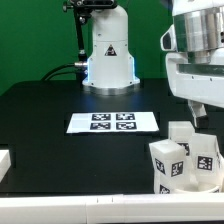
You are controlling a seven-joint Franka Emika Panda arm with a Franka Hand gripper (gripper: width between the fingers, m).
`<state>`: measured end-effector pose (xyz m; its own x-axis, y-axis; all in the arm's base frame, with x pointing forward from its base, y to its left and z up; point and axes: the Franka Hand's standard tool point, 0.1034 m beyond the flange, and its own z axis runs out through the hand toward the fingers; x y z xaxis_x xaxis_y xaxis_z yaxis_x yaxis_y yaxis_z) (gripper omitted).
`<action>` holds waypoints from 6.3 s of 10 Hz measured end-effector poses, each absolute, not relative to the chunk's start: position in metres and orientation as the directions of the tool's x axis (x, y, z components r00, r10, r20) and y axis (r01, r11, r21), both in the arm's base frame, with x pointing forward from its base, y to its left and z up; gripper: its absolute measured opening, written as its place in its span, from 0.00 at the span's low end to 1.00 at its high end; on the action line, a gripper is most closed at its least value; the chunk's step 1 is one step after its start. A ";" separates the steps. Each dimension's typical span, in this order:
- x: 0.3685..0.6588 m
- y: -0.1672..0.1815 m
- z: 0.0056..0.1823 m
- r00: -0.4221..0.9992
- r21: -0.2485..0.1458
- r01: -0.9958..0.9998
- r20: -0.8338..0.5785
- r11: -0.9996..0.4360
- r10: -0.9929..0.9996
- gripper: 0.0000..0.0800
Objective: Assemble stool
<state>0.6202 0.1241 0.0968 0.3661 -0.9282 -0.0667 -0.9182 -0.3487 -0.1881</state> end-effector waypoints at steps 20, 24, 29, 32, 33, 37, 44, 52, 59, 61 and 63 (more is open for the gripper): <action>0.634 0.112 0.076 0.851 0.068 0.514 0.085 -0.855 0.519 0.80; 0.634 0.111 0.075 0.859 0.067 0.500 0.085 -0.864 0.504 0.41; 0.639 0.102 0.079 0.994 -0.015 0.014 0.106 -1.000 0.013 0.41; 0.640 0.101 0.078 0.912 -0.109 -0.396 0.074 -0.912 -0.404 0.42; 0.641 0.101 0.078 0.885 -0.114 -0.451 0.067 -0.885 -0.460 0.42; 0.641 0.101 0.079 0.628 -0.131 -0.770 0.017 -0.625 -0.778 0.42; 0.636 0.103 0.075 0.000 -0.126 -0.992 -0.123 0.015 -0.992 0.42; 0.645 0.106 0.095 0.682 -0.186 -0.719 -0.005 -0.669 -0.731 0.81; 0.642 0.121 0.094 0.987 -0.097 -0.109 0.111 -0.989 -0.120 0.81; 0.642 0.124 0.095 0.968 -0.035 0.220 0.130 -0.975 0.214 0.81; 0.634 0.135 0.095 0.847 0.002 0.527 0.073 -0.850 0.526 0.81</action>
Offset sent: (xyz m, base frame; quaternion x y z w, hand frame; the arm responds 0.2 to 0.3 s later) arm 0.0120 0.0127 0.0182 -0.0111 -0.0332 -0.4445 0.8951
